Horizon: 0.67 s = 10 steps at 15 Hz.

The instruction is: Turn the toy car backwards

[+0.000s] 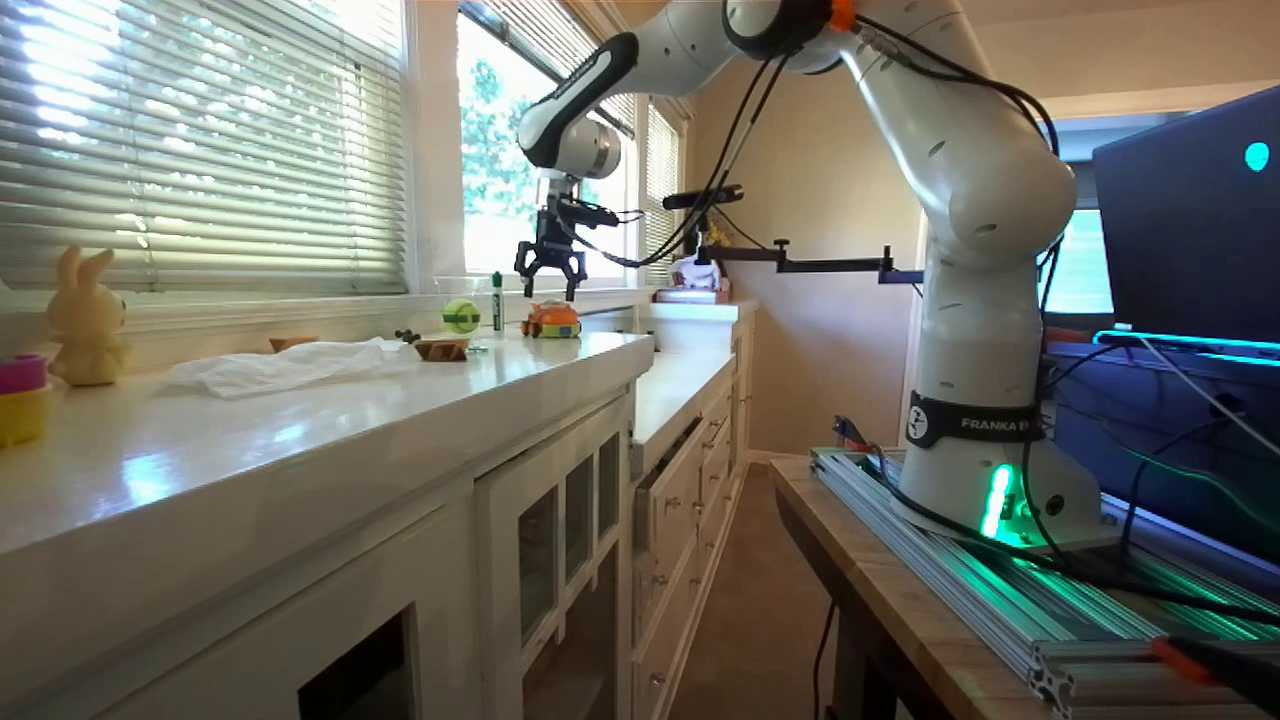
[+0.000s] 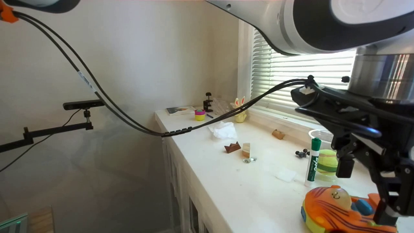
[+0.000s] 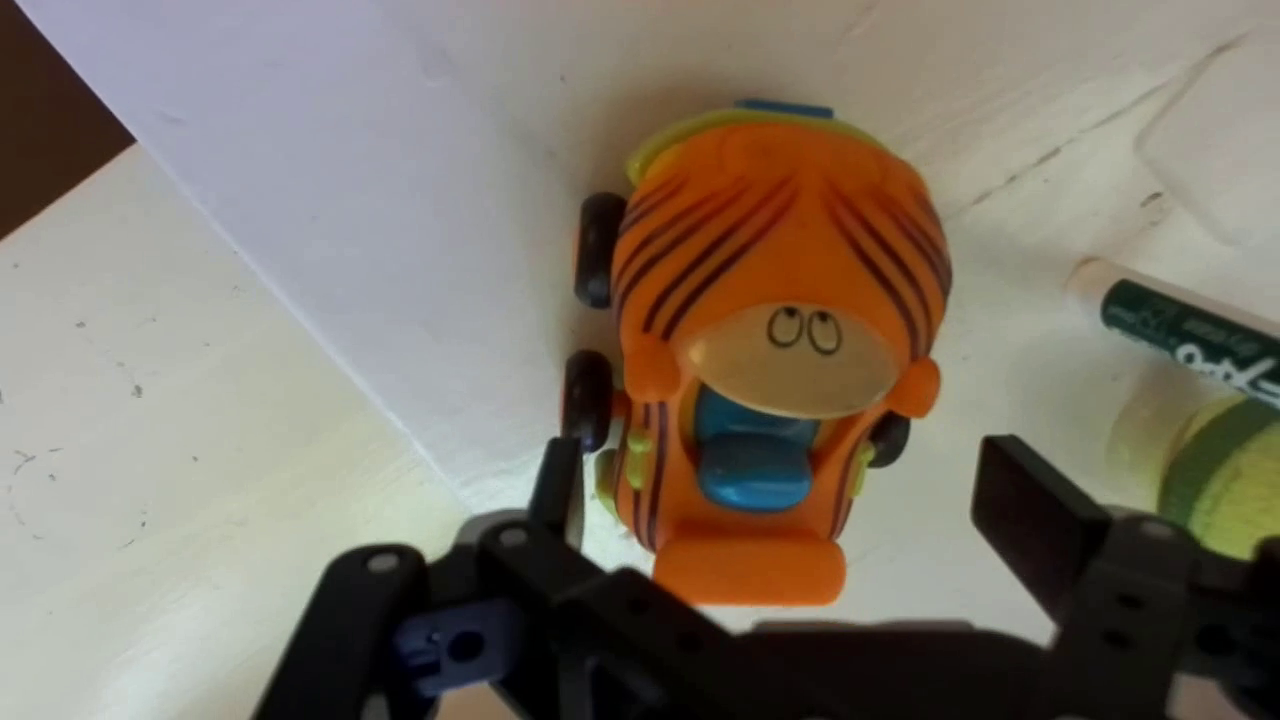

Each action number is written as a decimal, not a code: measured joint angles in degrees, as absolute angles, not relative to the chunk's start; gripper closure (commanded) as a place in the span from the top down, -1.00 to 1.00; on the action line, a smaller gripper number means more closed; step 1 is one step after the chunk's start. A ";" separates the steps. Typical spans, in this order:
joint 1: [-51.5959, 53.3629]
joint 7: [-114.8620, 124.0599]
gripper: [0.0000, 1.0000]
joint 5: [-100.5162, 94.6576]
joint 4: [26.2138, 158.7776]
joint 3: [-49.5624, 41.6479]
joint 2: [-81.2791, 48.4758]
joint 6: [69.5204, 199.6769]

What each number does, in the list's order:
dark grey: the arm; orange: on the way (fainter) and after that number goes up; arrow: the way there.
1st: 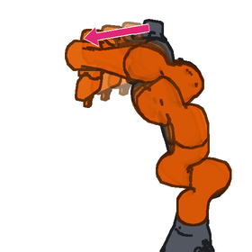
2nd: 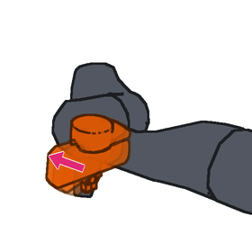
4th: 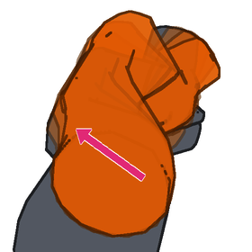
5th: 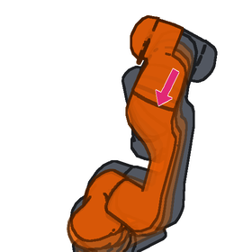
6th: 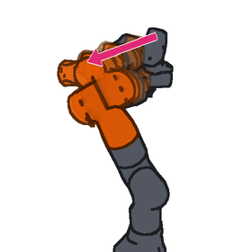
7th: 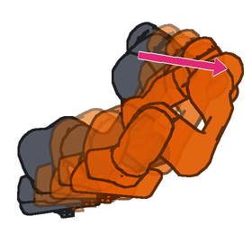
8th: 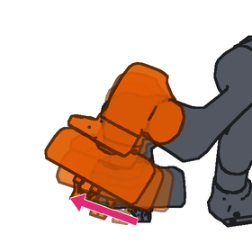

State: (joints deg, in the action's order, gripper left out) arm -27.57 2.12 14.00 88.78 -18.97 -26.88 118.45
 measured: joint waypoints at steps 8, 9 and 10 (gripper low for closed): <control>-28.43 2.67 1.00 14.10 88.25 -18.94 -27.92 118.56; -28.46 2.68 1.00 14.31 88.25 -18.87 -28.20 118.97; -28.49 2.72 1.00 14.48 88.25 -18.75 -28.42 119.48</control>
